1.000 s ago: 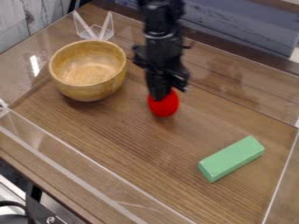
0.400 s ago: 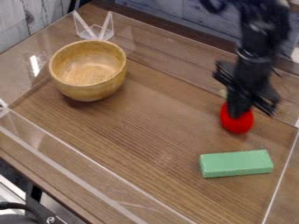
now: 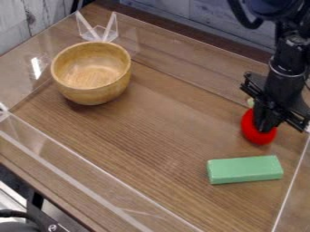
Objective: Move the red object to the right side of the table
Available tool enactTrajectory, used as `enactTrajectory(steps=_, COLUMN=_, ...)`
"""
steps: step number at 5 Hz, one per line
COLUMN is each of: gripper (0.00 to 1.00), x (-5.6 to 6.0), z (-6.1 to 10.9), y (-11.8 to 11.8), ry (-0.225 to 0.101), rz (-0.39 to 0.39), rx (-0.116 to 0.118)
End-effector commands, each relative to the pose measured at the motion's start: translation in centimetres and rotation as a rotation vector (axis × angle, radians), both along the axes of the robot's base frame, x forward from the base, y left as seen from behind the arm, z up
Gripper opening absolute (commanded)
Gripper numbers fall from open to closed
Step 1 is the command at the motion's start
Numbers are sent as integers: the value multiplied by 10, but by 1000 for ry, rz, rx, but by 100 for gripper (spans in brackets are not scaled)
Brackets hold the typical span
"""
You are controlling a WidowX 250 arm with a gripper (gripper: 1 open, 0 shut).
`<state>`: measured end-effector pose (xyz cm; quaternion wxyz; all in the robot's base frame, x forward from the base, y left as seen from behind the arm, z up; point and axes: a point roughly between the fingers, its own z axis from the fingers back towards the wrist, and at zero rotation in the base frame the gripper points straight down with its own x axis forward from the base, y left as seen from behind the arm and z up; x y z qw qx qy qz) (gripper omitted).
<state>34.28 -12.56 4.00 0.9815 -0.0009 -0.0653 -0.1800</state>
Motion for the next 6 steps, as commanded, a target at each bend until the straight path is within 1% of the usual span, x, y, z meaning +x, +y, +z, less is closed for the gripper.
enactTrajectory(steps=1, gripper=100, x=-1, z=12, y=5, ry=-11, rz=-39, rx=-5)
enactTrajectory(steps=2, gripper=100, x=-2, z=18, y=16, ry=-4, rz=-67, rx=1)
enactTrajectory(steps=3, gripper=100, x=-4, z=20, y=27, ry=11, rz=-99, rx=5)
enactTrajectory(steps=4, gripper=100, x=8, z=13, y=42, ry=28, rz=-78, rx=10)
enactTrajectory(steps=5, gripper=100, x=21, z=8, y=52, ry=36, rz=-56, rx=13)
enactTrajectory(steps=6, gripper=0, x=17, z=11, y=44, ry=33, rz=2, rx=16)
